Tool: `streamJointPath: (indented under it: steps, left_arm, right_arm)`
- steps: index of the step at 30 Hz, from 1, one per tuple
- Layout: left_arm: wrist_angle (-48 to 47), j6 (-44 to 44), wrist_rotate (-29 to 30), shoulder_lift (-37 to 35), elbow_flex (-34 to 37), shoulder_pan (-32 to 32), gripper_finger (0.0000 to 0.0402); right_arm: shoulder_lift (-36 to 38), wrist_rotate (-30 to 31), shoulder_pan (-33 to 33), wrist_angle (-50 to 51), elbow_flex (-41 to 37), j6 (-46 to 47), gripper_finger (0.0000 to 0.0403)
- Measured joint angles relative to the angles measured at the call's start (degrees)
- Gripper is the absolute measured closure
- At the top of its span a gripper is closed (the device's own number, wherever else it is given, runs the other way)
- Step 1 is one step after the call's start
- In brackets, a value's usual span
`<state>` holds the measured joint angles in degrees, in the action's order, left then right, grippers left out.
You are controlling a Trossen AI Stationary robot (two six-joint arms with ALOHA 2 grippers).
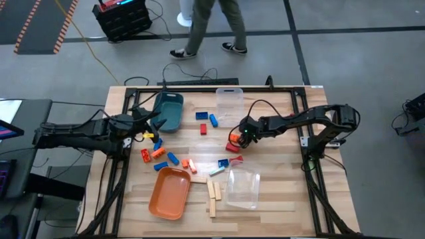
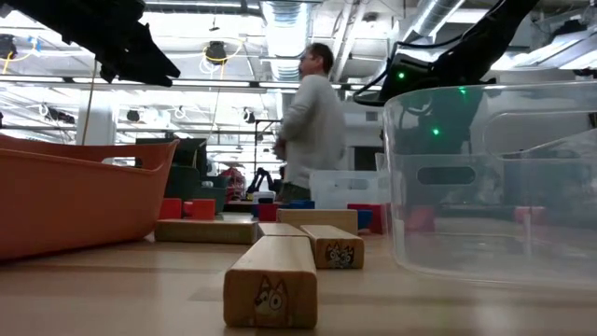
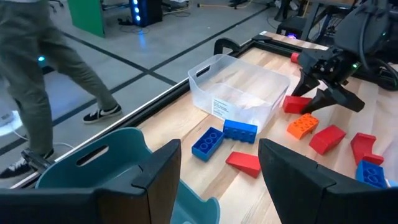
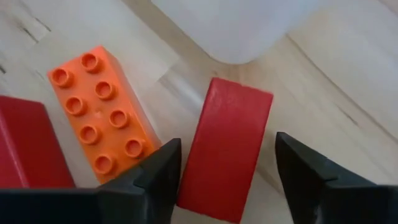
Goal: Sort blocks
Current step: Put the red wooden block into the top transparent bin
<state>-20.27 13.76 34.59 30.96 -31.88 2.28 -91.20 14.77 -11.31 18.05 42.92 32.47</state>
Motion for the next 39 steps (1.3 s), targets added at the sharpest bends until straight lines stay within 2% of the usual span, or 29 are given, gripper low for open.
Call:
streamJointPath:
  steps: [8, 11, 15, 19, 21, 26, 32, 39]
  left_arm:
    - [0.02, -0.37, 0.0, 0.0, 0.0, 0.0, 0.0192]
    - [0.01, -0.42, 0.0, 0.0, 0.0, 0.0, 0.0192]
    - [0.02, -0.42, -0.62, 0.0, 0.0, 0.0, 0.0192]
    - [0.02, -0.42, -1.36, 0.0, 0.0, 0.0, 0.0192]
    - [0.02, -0.42, -1.34, -0.01, 0.0, 0.0, 0.0192]
    - [-0.16, 0.67, -1.37, 0.42, 0.0, 0.0, 0.0192]
    - [-0.92, 2.01, -2.64, 0.55, 0.0, 0.0, 0.0192]
    - [-0.9, -2.25, -2.32, 0.81, 0.0, 0.0, 0.0192]
  right_arm:
    - [0.04, -0.68, -0.11, 3.14, -0.01, -1.67, 0.0283]
    - [0.14, -1.83, -0.09, 2.97, 0.02, -3.01, 0.031]
    - [2.0, -4.64, -0.09, 6.43, 0.58, -4.06, 0.0315]
    - [6.85, -6.73, 0.93, 11.91, 3.17, -7.01, 0.0311]
    - [9.58, -9.67, 1.84, 9.82, 3.69, -10.67, 0.0311]
    - [11.92, -20.65, 2.34, -4.76, 4.26, -16.25, 0.0311]
    - [6.49, -15.49, -3.66, 0.17, 12.72, -24.1, 0.031]
    - [-8.48, -14.63, -11.13, 14.14, 30.99, -36.33, 0.031]
